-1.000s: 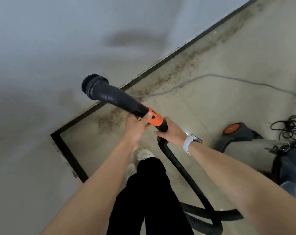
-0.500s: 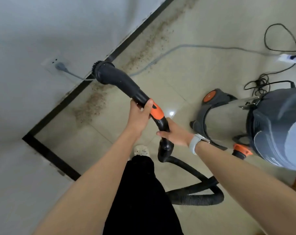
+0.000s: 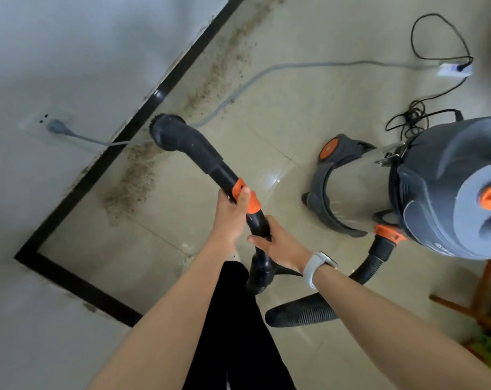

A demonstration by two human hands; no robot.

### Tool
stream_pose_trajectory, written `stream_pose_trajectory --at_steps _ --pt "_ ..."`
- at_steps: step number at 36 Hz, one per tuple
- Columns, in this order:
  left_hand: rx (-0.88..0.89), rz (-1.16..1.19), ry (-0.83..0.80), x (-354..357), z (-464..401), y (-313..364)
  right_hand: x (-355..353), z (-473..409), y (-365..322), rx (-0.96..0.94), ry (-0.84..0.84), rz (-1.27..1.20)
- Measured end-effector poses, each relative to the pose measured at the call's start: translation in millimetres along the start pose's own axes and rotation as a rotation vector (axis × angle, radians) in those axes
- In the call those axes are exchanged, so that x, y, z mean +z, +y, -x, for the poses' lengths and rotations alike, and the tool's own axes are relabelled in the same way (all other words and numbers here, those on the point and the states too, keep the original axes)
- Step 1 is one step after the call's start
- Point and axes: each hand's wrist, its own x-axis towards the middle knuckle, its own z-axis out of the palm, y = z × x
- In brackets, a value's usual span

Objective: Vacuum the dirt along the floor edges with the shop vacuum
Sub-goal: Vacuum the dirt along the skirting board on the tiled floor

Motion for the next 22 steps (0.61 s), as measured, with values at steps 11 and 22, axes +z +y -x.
stream_pose_trajectory --at_steps 11,22 --pt "-0.103 0.101 0.209 -55.4 -14.8 -12.5 24.4 58.0 118.9 0.216 -0.224 0.648" --pt "-0.163 0.14 0.185 -50.1 -5.8 -52.7 41.4 78.5 204.2 0.303 -0.522 0.875"
